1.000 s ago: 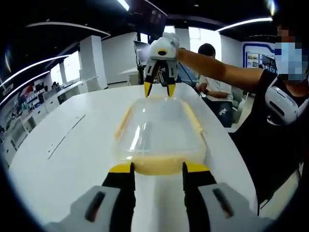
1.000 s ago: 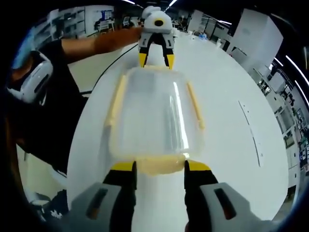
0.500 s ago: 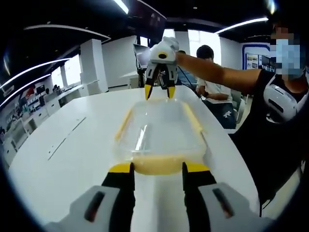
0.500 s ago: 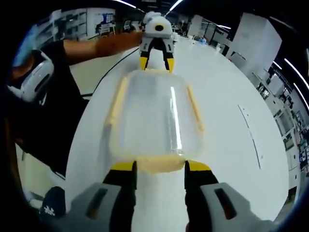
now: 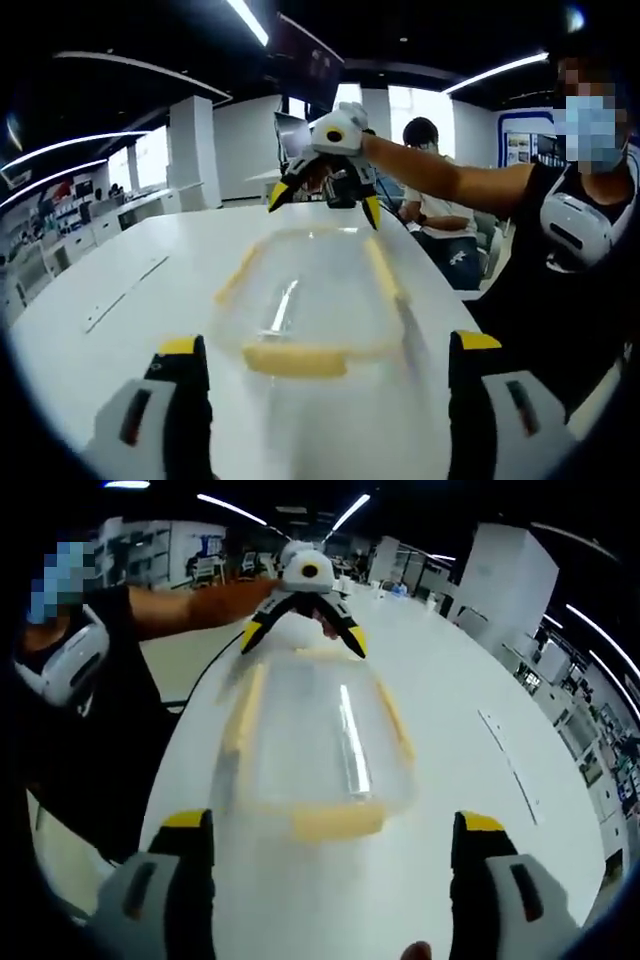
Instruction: Snap each plastic latch of the storage box into its locked position after aligning the lid with the box until every specified latch is closed and the lid sits flush.
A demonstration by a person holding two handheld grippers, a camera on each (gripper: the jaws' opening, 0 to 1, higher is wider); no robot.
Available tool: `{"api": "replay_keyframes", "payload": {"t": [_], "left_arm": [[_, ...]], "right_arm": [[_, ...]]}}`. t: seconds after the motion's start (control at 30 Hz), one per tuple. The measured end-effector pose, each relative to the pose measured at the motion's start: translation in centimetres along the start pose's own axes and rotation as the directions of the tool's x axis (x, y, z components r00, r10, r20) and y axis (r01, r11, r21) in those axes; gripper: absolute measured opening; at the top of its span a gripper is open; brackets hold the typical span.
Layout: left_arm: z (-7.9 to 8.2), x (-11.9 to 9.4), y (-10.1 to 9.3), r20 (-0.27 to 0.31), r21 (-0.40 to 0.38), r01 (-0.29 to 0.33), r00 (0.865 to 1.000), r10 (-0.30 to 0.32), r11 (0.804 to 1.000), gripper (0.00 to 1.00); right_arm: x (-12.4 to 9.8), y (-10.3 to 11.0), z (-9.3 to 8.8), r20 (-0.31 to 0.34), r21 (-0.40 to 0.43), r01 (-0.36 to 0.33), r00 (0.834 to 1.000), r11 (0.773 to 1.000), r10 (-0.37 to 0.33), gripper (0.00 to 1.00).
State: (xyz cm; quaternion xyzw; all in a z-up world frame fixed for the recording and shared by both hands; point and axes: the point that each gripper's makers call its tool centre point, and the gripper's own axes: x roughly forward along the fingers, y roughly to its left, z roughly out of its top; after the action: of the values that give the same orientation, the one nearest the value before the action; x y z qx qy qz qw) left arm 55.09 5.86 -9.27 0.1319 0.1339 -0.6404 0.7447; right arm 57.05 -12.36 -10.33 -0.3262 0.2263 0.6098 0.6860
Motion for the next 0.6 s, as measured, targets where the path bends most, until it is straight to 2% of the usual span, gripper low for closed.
{"api": "replay_keyframes", "payload": {"t": [0.1,0.23,0.33,0.4,0.5,0.6], "left_arm": [[1.3,-0.7,1.6,0.012,0.036,-0.089,0.996,0.089,0.995,1.00],[3.2,-1.1,3.4,-0.008,0.074,-0.209,0.978,0.210,0.975,0.99],[3.8,-0.4,3.6,-0.043,0.092,-0.218,0.974,0.223,0.972,0.97],[4.0,0.2,3.9,-0.086,0.104,-0.209,0.972,0.218,0.972,0.98],[4.2,1.3,3.7,-0.141,0.113,-0.182,0.970,0.197,0.977,0.99],[4.1,2.4,3.2,-0.205,0.104,-0.139,0.966,0.158,0.985,0.99]], "right_arm": [[-0.2,-0.2,0.3,0.001,-0.026,0.026,1.000,0.999,-0.026,0.99],[-0.8,-1.1,1.6,0.007,-0.043,0.060,0.998,0.997,-0.060,0.98],[-0.8,-1.3,2.9,0.010,-0.054,0.064,0.998,0.996,-0.063,0.98],[-0.7,-1.5,3.7,-0.013,-0.083,0.061,0.998,0.995,-0.063,0.98],[-0.6,-1.9,5.1,-0.026,-0.096,0.053,0.998,0.994,-0.056,0.98],[0.0,-1.8,5.7,-0.076,-0.101,0.019,0.997,0.995,-0.027,0.99]]}}
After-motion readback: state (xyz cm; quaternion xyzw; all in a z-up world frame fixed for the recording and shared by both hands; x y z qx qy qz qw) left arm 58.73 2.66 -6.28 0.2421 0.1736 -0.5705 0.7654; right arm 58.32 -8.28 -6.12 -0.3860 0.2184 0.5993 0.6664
